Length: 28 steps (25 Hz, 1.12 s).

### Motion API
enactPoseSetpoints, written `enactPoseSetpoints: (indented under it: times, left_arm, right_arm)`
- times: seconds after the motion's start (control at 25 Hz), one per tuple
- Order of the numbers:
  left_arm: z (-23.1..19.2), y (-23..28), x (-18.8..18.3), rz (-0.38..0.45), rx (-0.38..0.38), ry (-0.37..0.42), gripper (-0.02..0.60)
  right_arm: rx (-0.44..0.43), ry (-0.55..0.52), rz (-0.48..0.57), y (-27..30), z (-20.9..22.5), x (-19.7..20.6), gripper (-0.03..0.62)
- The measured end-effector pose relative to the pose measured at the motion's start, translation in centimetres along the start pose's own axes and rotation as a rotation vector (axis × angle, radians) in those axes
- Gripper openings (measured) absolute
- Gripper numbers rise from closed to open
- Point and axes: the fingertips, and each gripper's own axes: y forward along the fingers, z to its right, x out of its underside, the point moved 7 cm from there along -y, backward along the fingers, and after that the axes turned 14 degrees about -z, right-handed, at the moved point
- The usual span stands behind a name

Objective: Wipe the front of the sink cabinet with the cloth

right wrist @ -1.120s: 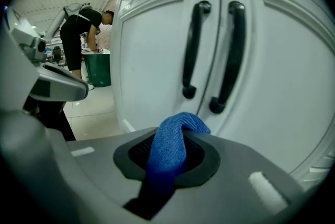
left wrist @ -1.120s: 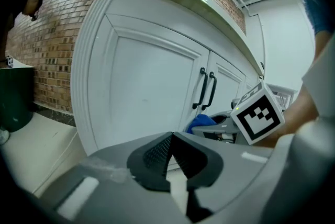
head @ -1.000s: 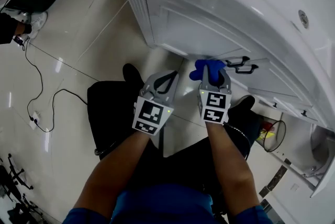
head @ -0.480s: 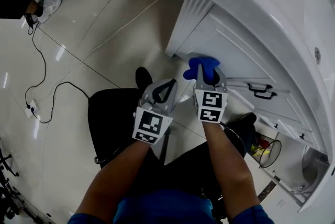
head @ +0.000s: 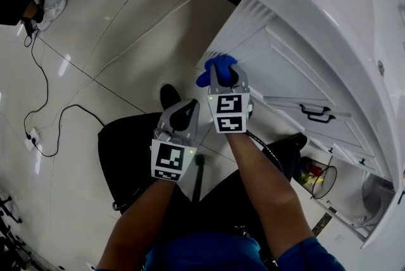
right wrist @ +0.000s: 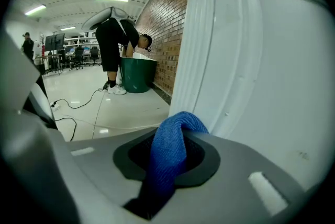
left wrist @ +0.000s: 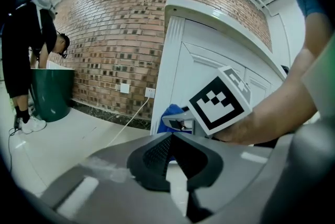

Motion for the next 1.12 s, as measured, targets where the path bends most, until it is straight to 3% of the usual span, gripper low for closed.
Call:
enactPoseSetpoints:
  times: [0.24, 0.44, 0.8, 1.12]
  left_arm:
    - [0.1, 0.2, -0.3, -0.003, 0.004, -0.005, 0.002]
    - [2.2, 1.0, -0.9, -0.013, 0.038, 0.051, 0.002]
    - [9.5, 3.6, -2.5, -0.027, 0.132, 0.184, 0.002]
    - [20.7, 7.6, -3.2, -0.047, 0.303, 0.299, 0.002]
  right_arm:
    - [-0.039, 0.000, 0.015, -0.3, -0.7, -0.2, 0.075]
    - [-0.060, 0.047, 0.032, -3.8, 0.1, 2.5, 0.072]
    - [0.074, 0.257, -0.028, -11.7, 6.3, 12.6, 0.071]
    - [0.261, 0.479, -0.106, -18.8, 14.9, 23.4, 0.072]
